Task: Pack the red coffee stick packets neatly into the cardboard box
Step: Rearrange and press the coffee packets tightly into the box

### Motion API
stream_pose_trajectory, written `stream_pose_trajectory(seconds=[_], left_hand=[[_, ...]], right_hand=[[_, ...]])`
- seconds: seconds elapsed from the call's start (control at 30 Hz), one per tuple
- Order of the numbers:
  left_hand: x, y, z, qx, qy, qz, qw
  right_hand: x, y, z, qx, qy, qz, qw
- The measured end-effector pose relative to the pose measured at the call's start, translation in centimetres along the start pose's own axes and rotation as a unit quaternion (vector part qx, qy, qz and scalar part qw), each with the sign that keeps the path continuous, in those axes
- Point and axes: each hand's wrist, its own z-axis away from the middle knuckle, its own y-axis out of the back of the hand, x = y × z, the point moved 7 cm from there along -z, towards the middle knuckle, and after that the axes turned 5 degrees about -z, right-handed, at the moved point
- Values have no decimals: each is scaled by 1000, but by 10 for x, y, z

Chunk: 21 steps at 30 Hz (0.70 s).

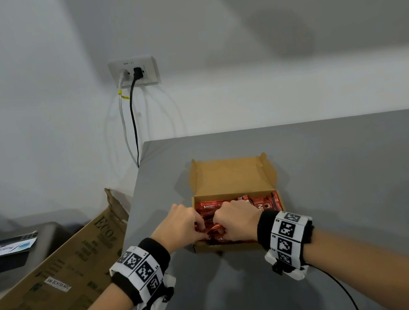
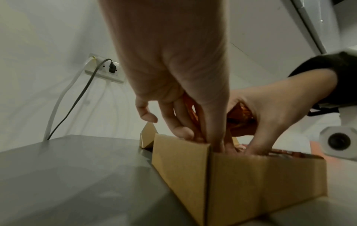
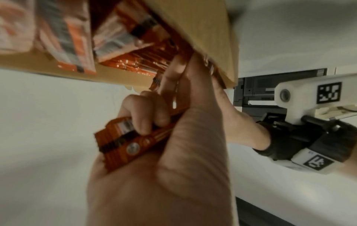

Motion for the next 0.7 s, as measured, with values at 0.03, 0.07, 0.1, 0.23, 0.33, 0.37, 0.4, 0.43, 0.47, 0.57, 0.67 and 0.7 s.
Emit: stream_pose_trajectory(seconds=[0.03,0.07,0.1,0.23,0.33,0.37,0.4,0.43,0.47,0.57,0.67,0.7], left_hand=[[-1,-2,0,0,4,-23,1000],[-2,-3,0,1,9,-41,999],[-2,-4,0,1,12,-55,998],[0,-13,1,-2,3,-75,997],[0,-16,-1,-7,6,-82,997],[0,-16,-2,-6,5,-82,997],[0,-15,-2,-6,4,-84,996],[1,-15,-3,-6,3,-83,997],[2,-14,-3,-6,2,-80,997],[3,-14,-3,-10,1,-66,998],[3,-13,-4,-9,7,-59,998],[4,-12,-5,-10,9,-63,998]], right_hand=[[1,-1,0,-1,-2,0,1000],[3,-2,1,0,-5,-2,1000],[5,-3,1,1,-8,-3,1000],[9,-7,1,-3,-14,8,1000],[9,-8,0,-1,-14,18,1000],[9,-8,-1,0,-13,16,1000],[10,-8,-1,1,-14,12,1000],[12,-8,-2,1,-17,8,1000],[14,-7,-1,2,-19,5,1000],[18,-8,3,-4,-21,2,1000],[23,-6,6,13,-31,-5,999],[25,-6,7,21,-38,-8,999]])
